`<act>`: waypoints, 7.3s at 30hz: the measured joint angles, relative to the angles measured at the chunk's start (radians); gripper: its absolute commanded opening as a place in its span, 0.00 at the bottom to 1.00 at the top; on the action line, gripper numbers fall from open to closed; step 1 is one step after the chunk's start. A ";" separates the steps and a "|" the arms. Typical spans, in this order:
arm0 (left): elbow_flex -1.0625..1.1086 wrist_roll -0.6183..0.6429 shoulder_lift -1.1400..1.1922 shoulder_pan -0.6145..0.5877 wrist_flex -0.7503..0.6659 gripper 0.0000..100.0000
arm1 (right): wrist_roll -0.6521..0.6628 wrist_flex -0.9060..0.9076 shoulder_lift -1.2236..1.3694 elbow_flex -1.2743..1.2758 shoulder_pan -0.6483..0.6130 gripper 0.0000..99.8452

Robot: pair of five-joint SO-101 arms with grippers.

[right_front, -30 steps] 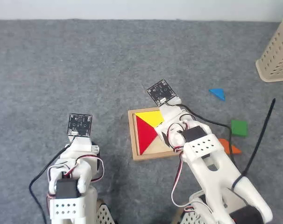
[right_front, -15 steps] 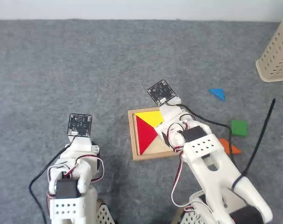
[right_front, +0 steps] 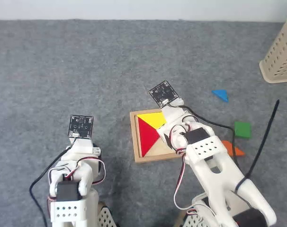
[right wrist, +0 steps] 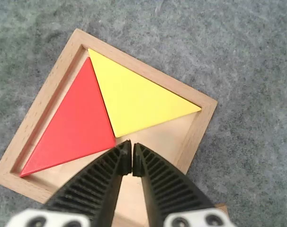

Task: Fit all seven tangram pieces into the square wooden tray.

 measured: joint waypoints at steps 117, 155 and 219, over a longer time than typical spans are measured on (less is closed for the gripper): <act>0.000 0.000 0.000 0.000 0.000 0.01 | 0.836 0.534 0.278 -0.201 0.620 0.21; 0.000 0.000 0.000 0.000 0.000 0.01 | 0.250 0.559 0.275 -0.388 0.382 0.03; 0.000 0.000 0.000 0.000 0.000 0.01 | 0.025 -0.054 0.525 -0.316 -0.054 0.01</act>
